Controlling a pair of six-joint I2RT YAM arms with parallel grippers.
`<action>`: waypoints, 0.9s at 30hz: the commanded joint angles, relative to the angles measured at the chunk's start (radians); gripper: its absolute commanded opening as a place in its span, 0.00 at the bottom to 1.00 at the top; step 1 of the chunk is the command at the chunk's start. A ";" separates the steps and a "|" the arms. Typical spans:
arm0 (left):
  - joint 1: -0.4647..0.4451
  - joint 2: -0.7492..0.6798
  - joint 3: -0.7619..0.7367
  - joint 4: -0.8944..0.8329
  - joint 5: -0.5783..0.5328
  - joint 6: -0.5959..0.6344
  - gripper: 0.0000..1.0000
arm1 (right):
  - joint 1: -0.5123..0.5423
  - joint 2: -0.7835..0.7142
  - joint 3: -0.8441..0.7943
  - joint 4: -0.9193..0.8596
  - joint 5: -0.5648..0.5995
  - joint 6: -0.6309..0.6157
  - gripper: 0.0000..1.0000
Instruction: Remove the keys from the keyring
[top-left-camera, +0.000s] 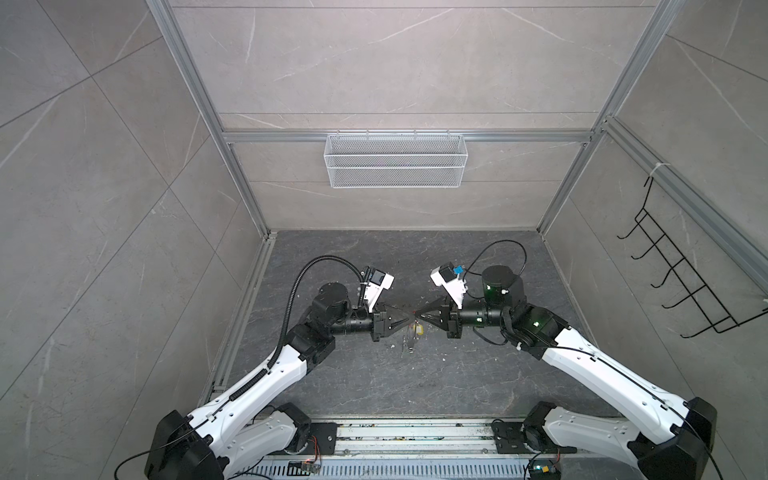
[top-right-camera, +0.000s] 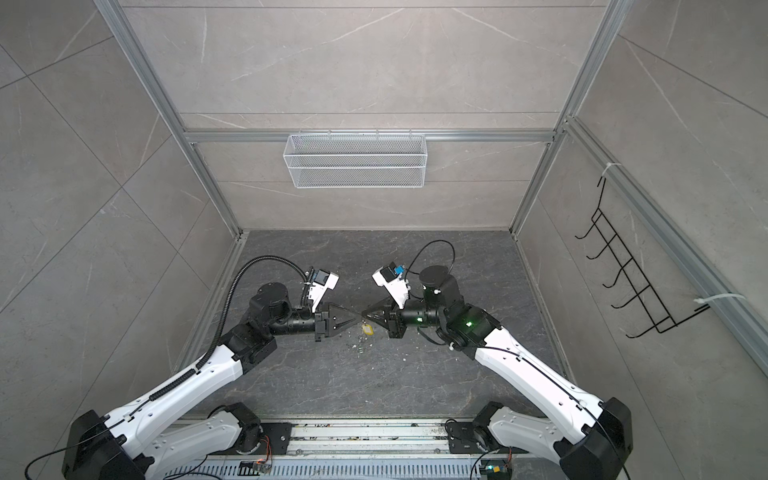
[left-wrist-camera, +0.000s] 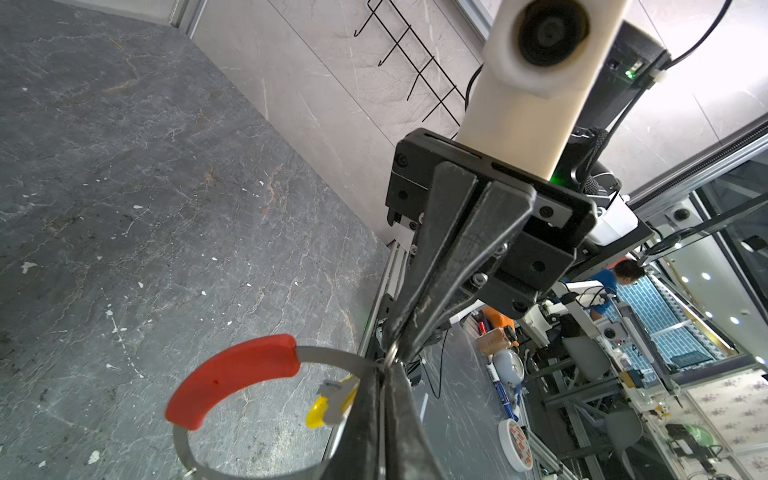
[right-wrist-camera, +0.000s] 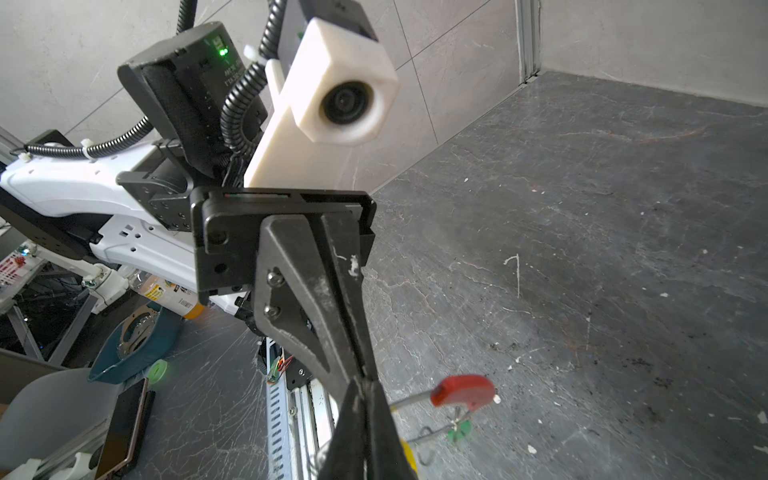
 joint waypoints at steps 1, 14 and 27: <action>-0.005 -0.002 0.004 0.079 0.025 -0.031 0.00 | 0.011 0.014 0.012 0.091 -0.062 0.034 0.00; -0.005 -0.102 -0.032 0.080 -0.139 -0.026 0.00 | 0.011 0.008 0.001 0.183 -0.053 0.131 0.31; -0.005 -0.203 -0.040 0.073 -0.246 0.018 0.00 | 0.011 -0.009 0.039 0.197 0.089 0.266 0.35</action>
